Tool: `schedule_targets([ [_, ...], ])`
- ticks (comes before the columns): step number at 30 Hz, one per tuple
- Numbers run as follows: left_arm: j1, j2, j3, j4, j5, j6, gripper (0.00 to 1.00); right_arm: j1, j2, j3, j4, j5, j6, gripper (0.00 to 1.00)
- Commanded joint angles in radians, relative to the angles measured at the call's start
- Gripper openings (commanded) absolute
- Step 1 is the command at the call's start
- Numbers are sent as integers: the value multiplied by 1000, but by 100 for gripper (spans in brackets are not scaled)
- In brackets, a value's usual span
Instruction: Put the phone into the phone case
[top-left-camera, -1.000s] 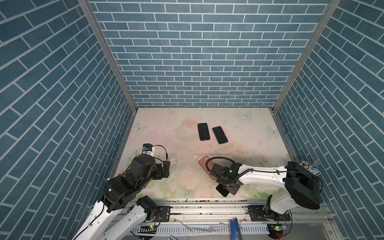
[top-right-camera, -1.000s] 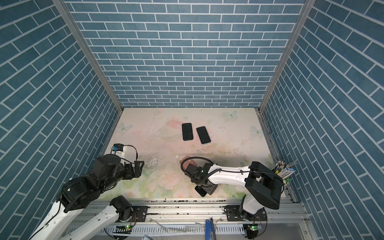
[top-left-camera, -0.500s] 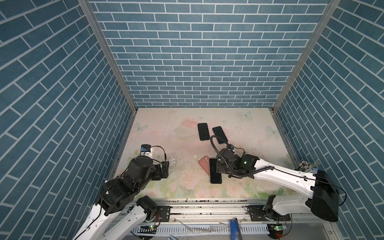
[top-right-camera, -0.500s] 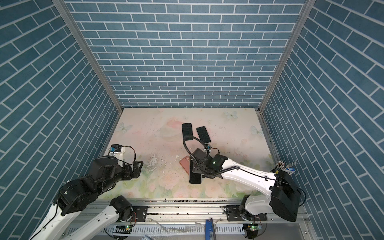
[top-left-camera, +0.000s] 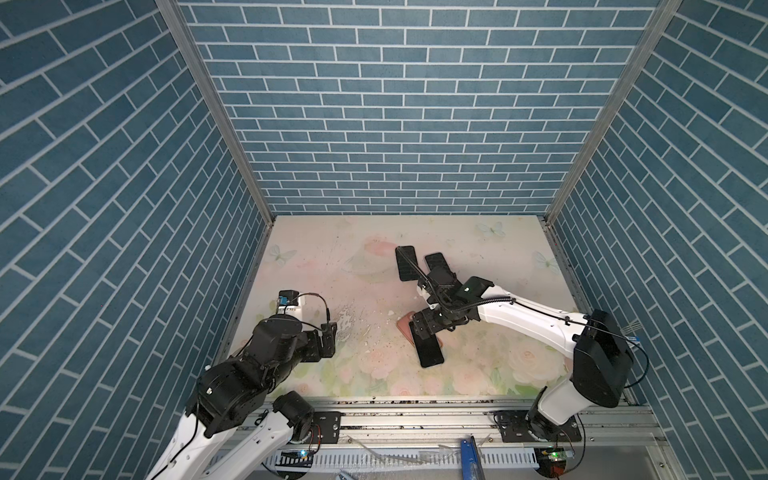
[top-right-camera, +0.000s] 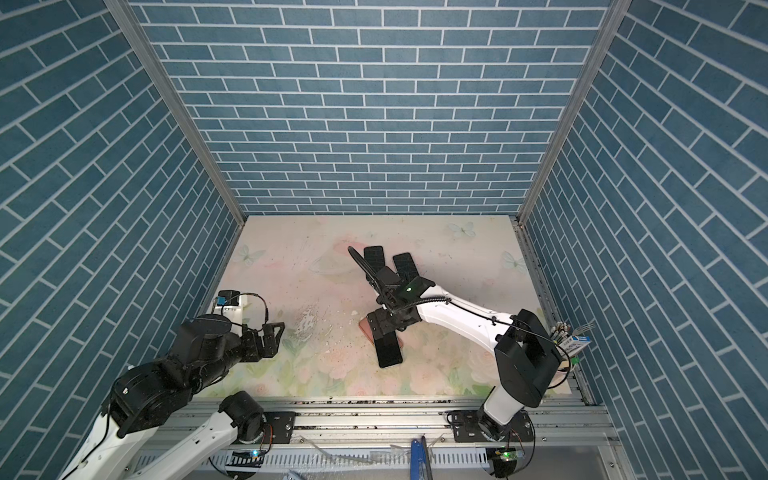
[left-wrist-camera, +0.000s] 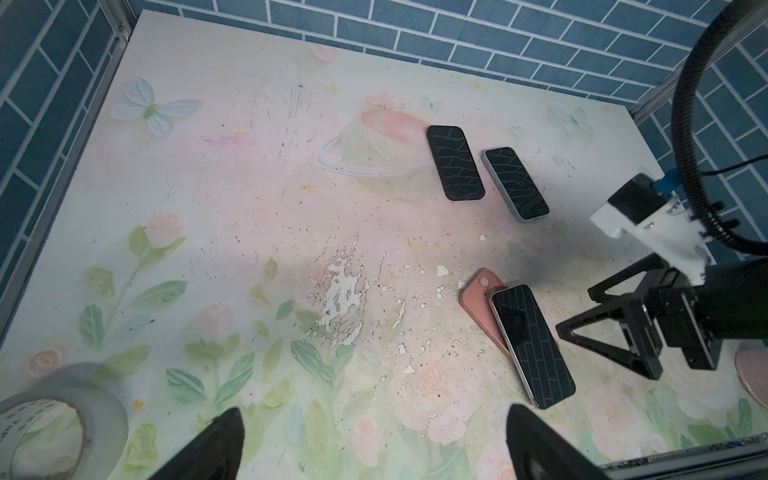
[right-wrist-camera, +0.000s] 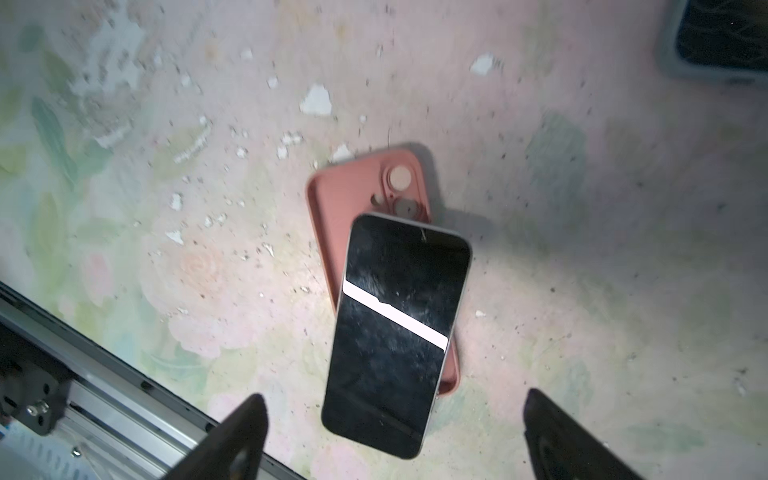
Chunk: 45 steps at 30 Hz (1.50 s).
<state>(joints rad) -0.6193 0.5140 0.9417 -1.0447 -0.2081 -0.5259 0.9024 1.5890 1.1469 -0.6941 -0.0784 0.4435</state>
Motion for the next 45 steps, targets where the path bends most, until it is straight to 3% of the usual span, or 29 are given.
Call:
schedule_targets([
  [1, 6, -5, -7, -9, -11, 5, 100, 9, -61, -75, 93, -39, 118, 99],
  [11, 5, 9, -7, -8, -7, 6, 100, 123, 13, -91, 33, 183, 387, 97],
  [16, 6, 9, -8, -8, -7, 6, 100, 159, 48, -85, 11, 209, 497, 98],
  [33, 6, 12, -7, -10, -7, 4, 100, 228, 157, -72, 3, 217, 554, 93],
  [45, 6, 9, -7, -11, -7, 3, 100, 233, 164, -81, 30, 188, 556, 83],
])
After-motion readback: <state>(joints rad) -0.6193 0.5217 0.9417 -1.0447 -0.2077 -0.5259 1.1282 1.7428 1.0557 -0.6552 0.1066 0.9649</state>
